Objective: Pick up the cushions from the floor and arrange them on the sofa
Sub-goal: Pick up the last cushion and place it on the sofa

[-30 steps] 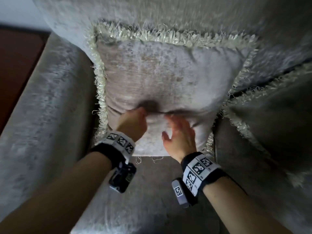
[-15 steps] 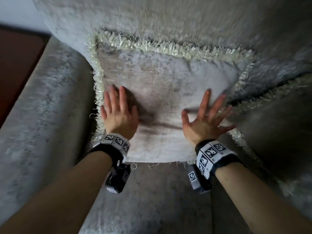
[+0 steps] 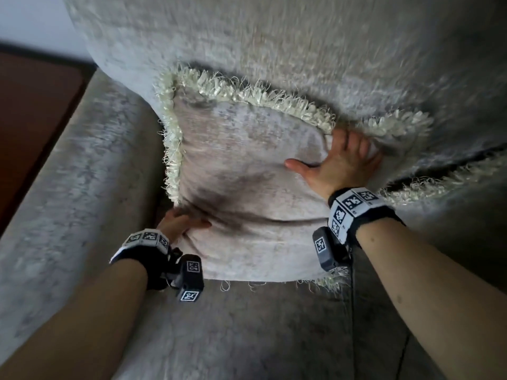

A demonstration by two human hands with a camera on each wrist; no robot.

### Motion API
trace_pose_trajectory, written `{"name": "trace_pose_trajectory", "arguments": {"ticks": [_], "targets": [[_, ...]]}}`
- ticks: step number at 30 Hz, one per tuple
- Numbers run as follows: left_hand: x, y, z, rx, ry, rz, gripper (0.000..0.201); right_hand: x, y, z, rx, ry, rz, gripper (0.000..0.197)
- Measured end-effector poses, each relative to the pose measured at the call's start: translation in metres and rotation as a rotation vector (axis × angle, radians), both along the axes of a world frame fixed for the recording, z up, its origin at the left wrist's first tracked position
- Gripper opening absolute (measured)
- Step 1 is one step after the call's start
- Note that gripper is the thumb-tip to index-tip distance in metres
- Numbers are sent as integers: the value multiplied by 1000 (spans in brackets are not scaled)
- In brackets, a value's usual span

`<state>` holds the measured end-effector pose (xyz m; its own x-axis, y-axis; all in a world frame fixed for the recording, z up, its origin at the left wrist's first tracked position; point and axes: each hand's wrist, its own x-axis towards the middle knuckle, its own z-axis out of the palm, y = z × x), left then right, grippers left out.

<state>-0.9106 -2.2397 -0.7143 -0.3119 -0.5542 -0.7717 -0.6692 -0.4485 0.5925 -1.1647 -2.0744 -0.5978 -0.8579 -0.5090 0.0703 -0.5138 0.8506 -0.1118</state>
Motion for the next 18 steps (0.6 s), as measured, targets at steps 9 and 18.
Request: {"name": "trace_pose_trajectory", "arguments": {"ticks": [9, 18], "targets": [[-17, 11, 44, -128, -67, -132, 21, 2, 25, 15, 128, -118, -181, 84], [-56, -38, 175, -402, -254, -319, 21, -8, 66, 58, 44, -256, -378, 92]]}}
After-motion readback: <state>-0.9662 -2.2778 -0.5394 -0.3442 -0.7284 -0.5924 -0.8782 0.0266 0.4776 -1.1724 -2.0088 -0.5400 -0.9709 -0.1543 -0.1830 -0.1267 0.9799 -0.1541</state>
